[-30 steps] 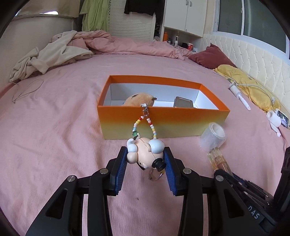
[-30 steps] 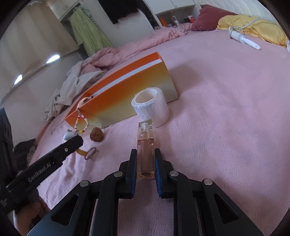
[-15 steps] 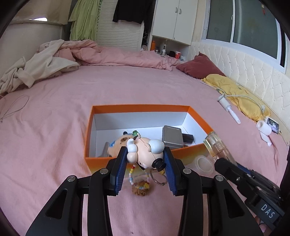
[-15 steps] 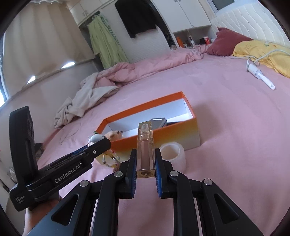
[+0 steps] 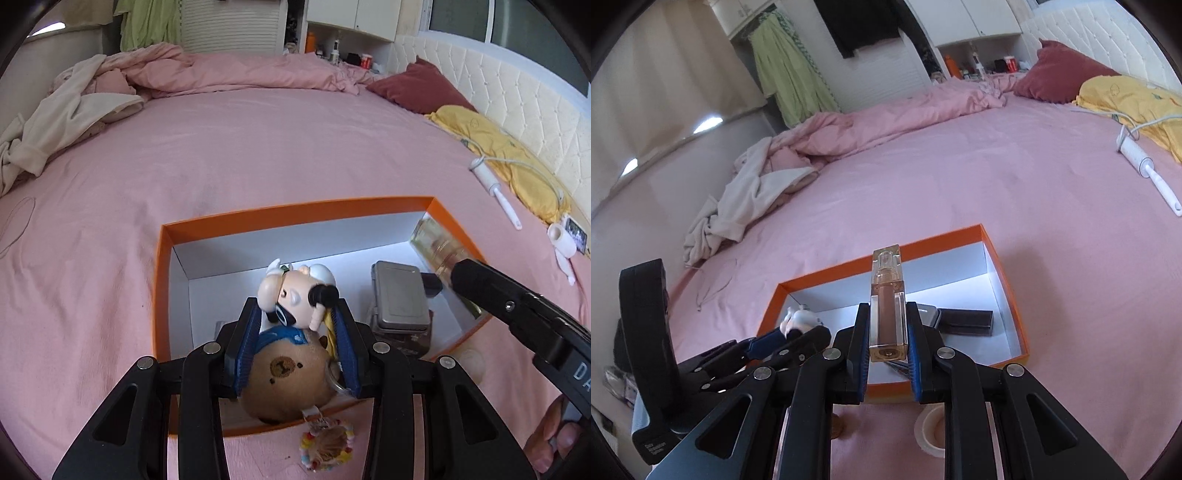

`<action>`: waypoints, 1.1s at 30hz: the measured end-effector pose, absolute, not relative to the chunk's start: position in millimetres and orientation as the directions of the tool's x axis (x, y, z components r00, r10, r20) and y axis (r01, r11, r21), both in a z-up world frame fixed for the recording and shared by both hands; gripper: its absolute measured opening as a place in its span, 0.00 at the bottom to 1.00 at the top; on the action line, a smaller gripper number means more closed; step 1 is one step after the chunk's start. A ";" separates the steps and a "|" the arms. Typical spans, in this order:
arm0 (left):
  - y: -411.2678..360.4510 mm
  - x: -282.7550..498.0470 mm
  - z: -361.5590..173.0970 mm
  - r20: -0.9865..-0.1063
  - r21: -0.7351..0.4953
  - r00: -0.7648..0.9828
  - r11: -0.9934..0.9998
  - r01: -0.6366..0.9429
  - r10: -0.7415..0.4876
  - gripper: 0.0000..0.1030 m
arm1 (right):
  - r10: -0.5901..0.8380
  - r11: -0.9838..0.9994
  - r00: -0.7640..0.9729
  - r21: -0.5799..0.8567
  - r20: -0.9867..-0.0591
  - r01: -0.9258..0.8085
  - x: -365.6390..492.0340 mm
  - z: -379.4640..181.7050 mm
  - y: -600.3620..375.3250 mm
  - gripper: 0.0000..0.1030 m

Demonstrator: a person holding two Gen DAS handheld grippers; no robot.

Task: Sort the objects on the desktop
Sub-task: 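Release the figure into the box with the left tool while the right tool places the perfume bottle in, then move the left tool to the brown walnut charm and close on it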

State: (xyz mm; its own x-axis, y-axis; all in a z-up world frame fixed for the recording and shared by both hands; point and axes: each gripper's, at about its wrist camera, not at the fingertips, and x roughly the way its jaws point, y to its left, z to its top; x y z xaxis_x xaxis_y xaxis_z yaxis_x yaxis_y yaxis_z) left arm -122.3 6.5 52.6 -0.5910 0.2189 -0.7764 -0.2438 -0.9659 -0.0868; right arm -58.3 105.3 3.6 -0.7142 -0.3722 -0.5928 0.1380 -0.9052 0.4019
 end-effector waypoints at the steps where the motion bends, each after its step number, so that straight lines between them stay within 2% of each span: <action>1: 7.9 -124.9 51.4 -0.783 -0.076 -0.586 -0.966 -0.246 0.210 0.38 | -0.365 -0.908 -0.712 0.399 -0.600 0.129 -59.8 0.7 105.4 0.19; 2: 9.3 -127.5 50.2 -0.789 -0.065 -0.581 -0.967 -0.248 0.202 0.38 | -0.359 -0.909 -0.715 0.398 -0.600 0.122 -58.9 -0.9 106.8 0.24; 3: 10.7 -130.1 49.0 -0.795 -0.054 -0.576 -0.967 -0.249 0.193 0.38 | -0.351 -0.910 -0.728 0.399 -0.589 0.116 -55.5 -1.3 109.3 0.35; 5: 13.1 -134.6 47.1 -0.805 -0.037 -0.566 -0.967 -0.251 0.178 0.39 | -0.334 -0.909 -0.759 0.404 -0.559 0.102 -46.7 -0.9 115.5 0.46; 8: 11.7 -132.0 50.4 -0.797 -0.067 -0.572 -0.970 -0.232 0.192 0.39 | -0.338 -0.896 -0.775 0.434 -0.534 0.091 -36.6 -2.9 124.7 0.46; 16: -16.7 -97.6 86.0 -0.688 -0.206 -0.689 -0.972 -0.115 0.228 0.42 | -0.332 -0.882 -0.779 0.468 -0.532 0.056 -7.4 -11.0 141.9 0.46; 18: -27.6 -85.9 91.6 -0.663 -0.276 -0.703 -0.957 -0.089 0.257 0.55 | -0.332 -0.880 -0.775 0.473 -0.538 0.049 0.0 -12.5 143.8 0.46; 19: -32.0 -77.2 92.1 -0.654 -0.304 -0.708 -0.950 -0.076 0.266 0.65 | -0.328 -0.882 -0.773 0.470 -0.544 0.043 3.6 -13.0 144.9 0.46; 20: -35.3 -67.4 91.4 -0.649 -0.316 -0.714 -0.947 -0.061 0.263 0.67 | -0.322 -0.884 -0.770 0.465 -0.551 0.037 8.3 -14.2 145.6 0.46; 27: -46.0 2.8 57.1 -0.673 -0.219 -0.727 -0.975 0.018 0.138 0.67 | -0.246 -0.927 -0.742 0.375 -0.623 -0.007 42.1 -27.1 139.8 0.46; 28: -47.6 13.2 48.2 -0.670 -0.212 -0.731 -0.977 0.020 0.131 0.67 | -0.230 -0.934 -0.739 0.357 -0.633 -0.015 47.0 -30.3 138.5 0.48; 30: -49.9 31.9 22.9 -0.680 -0.200 -0.723 -0.980 0.018 0.125 0.67 | -0.202 -0.939 -0.720 0.340 -0.664 -0.049 53.0 -42.6 139.0 0.64; 31: -51.2 36.7 6.0 -0.705 -0.195 -0.699 -0.981 0.026 0.122 0.67 | -0.188 -0.940 -0.705 0.333 -0.684 -0.073 55.2 -50.4 140.1 0.68; 32: -52.4 41.0 -6.2 -0.719 -0.196 -0.684 -0.980 0.028 0.124 0.67 | -0.182 -0.935 -0.693 0.340 -0.698 -0.097 56.4 -60.0 142.6 0.73; 33: -53.3 44.1 -5.7 -0.703 -0.214 -0.696 -0.977 0.014 0.144 0.68 | -0.199 -0.923 -0.719 0.374 -0.666 -0.090 62.1 -67.1 146.2 0.73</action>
State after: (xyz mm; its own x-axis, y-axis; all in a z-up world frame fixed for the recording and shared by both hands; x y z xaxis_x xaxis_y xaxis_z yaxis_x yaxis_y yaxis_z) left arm 44.1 -53.3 -5.7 -0.6965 0.1442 -0.7029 0.0140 -0.9767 -0.2142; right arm 62.1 146.2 -67.1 -0.7185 -0.1993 -0.6663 -0.0904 -0.9232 0.3736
